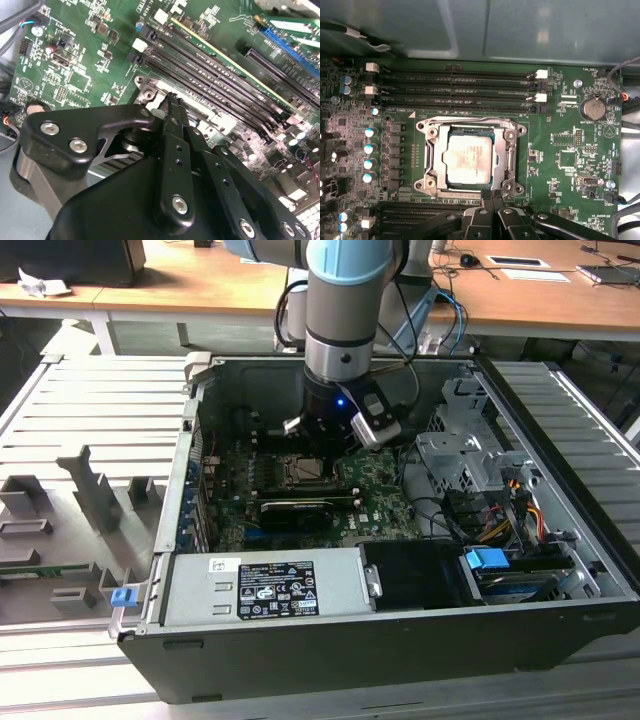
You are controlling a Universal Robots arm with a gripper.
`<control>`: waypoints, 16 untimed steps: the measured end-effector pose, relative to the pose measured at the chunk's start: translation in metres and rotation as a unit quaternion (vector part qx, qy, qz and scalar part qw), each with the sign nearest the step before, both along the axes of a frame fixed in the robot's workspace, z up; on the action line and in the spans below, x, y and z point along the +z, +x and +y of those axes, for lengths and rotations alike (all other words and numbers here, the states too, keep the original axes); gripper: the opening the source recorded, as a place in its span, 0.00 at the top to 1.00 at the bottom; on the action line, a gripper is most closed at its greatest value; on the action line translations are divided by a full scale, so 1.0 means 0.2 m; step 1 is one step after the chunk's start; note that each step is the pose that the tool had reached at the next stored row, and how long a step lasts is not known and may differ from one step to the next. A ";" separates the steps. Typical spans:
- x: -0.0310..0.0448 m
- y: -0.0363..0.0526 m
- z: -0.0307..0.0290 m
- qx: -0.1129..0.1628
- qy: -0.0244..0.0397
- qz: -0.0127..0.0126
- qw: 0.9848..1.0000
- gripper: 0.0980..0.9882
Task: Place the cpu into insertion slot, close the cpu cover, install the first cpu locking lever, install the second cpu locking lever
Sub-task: 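Install the second cpu locking lever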
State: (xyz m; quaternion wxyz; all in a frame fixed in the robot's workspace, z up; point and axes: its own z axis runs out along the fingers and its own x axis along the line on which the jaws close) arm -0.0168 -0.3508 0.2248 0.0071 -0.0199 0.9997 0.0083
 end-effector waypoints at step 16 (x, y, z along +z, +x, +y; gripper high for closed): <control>0.045 -0.018 -0.033 0.000 0.034 0.000 0.999 0.99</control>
